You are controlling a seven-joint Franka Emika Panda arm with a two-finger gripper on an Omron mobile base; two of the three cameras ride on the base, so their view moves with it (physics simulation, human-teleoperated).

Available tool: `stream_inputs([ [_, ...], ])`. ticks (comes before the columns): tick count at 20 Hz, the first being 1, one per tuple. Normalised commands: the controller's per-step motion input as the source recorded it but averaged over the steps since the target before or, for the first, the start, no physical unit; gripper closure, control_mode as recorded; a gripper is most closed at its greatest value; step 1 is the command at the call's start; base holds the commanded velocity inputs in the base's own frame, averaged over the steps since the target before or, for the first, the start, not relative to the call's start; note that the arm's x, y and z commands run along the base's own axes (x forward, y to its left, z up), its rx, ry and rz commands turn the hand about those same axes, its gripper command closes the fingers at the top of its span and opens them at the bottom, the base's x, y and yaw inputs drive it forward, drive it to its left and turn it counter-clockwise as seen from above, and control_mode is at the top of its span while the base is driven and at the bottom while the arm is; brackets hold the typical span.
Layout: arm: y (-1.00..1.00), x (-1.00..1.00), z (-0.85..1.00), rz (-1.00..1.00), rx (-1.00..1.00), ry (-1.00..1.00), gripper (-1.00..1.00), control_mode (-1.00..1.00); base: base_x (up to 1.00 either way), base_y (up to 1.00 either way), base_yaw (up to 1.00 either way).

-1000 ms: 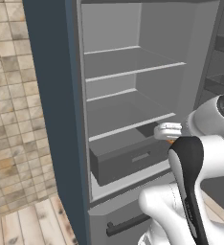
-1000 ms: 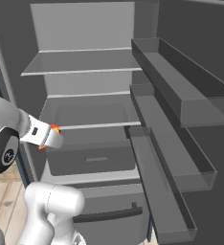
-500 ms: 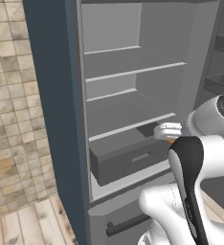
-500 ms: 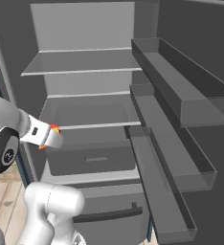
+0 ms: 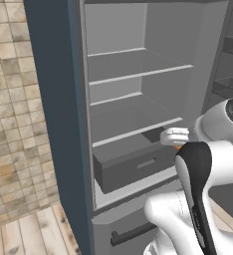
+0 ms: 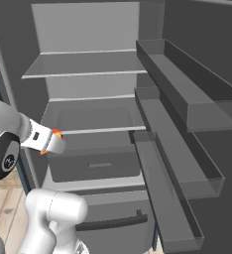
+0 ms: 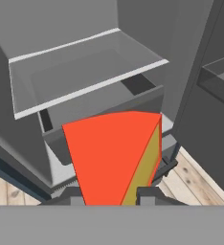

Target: Retrieve the sausage and cheese from the fridge and place them on the cutting board on the counter.

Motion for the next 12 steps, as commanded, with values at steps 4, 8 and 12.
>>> stream_inputs([
  [4, 0.00, 0.00, 0.00, 0.00, 0.00, 0.00, 1.00, 1.00, 0.00, 0.00, 0.00],
  [8, 0.00, 0.00, 0.00, 0.00, 0.00, 0.00, 1.00, 1.00, -0.56, 0.01, 0.00],
  [12, 0.00, 0.00, 0.00, 0.00, 0.00, 0.00, 1.00, 1.00, -1.00, 0.01, 0.00],
])
